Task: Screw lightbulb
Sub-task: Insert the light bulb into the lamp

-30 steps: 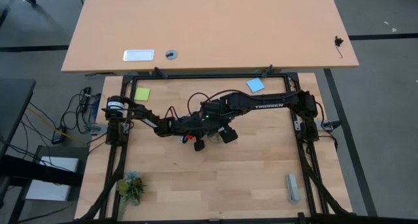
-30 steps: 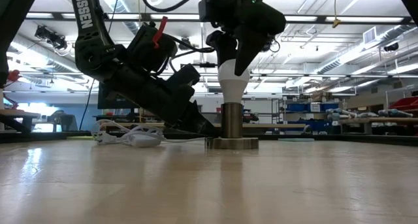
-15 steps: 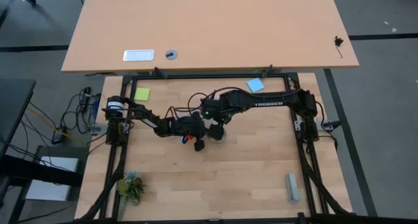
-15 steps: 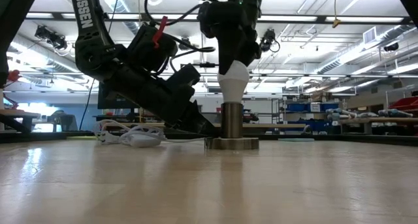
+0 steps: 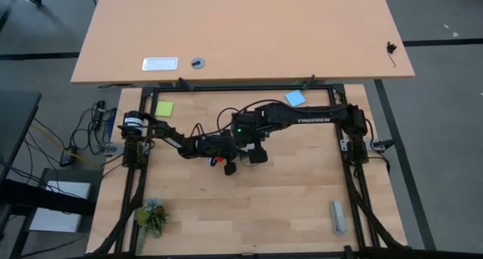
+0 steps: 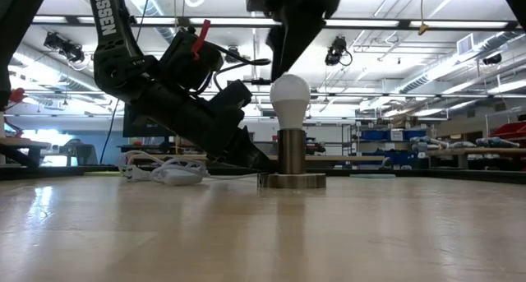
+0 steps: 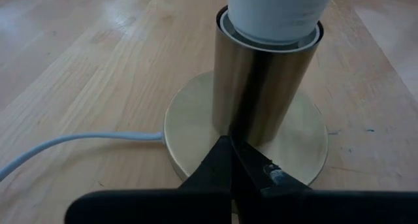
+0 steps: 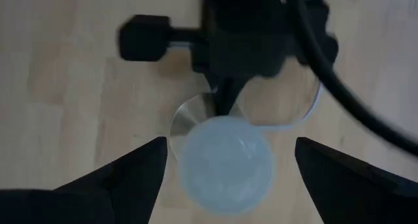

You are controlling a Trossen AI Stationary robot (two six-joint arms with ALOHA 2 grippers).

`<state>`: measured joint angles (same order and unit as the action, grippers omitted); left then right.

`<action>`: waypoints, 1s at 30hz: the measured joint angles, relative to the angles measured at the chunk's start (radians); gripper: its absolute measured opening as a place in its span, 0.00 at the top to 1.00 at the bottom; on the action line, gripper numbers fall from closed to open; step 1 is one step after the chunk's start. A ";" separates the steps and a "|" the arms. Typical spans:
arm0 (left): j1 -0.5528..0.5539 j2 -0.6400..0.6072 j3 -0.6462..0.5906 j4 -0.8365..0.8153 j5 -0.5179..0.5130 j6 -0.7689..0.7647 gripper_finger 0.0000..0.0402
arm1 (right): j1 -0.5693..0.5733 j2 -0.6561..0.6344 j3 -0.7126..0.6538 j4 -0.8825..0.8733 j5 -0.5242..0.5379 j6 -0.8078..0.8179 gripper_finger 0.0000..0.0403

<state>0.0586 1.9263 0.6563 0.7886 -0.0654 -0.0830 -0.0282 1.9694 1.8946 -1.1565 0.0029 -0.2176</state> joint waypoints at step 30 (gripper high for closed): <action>0.000 0.000 0.000 -0.002 -0.001 0.000 1.00 | 0.004 0.010 -0.061 -0.005 0.050 -0.354 0.27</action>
<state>0.0586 1.9263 0.6559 0.7864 -0.0666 -0.0830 -0.0238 1.9789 1.8337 -1.1614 0.0527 -0.5713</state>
